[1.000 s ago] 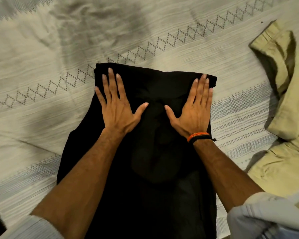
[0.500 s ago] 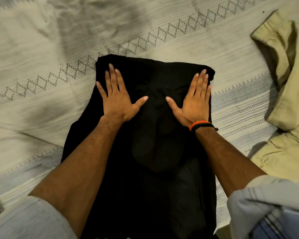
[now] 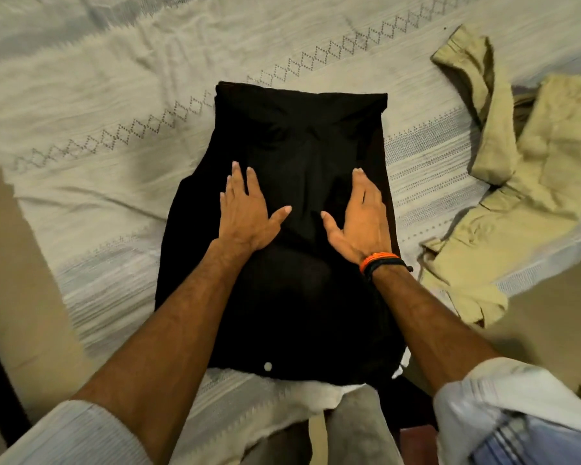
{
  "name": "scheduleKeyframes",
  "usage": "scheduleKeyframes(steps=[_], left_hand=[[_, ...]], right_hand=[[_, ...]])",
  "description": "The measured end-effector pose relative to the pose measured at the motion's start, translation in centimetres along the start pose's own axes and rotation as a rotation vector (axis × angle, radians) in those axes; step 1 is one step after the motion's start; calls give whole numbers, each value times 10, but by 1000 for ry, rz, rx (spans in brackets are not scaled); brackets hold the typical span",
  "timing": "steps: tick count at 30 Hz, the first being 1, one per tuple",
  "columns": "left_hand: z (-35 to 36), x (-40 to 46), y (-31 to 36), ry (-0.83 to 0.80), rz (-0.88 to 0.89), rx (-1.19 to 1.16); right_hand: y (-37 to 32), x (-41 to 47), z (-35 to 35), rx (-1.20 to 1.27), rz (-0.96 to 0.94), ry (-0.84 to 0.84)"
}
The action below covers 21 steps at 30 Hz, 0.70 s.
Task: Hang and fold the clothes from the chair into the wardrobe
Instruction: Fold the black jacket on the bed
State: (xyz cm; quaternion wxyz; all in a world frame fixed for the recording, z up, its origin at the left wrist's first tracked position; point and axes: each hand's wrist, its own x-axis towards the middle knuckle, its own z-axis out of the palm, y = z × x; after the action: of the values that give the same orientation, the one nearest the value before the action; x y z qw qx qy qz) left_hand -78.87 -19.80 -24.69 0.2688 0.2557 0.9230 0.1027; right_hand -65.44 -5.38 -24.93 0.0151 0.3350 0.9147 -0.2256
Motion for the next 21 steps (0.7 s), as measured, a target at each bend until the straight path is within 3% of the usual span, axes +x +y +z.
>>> scheduleKeyframes(steps=[11, 21], left_hand=[[34, -150, -45, -88, -102, -74], [58, -211, -65, -99, -179, -122]], right_hand=[[1, -166, 11, 39, 90, -126], [27, -237, 11, 46, 134, -182]])
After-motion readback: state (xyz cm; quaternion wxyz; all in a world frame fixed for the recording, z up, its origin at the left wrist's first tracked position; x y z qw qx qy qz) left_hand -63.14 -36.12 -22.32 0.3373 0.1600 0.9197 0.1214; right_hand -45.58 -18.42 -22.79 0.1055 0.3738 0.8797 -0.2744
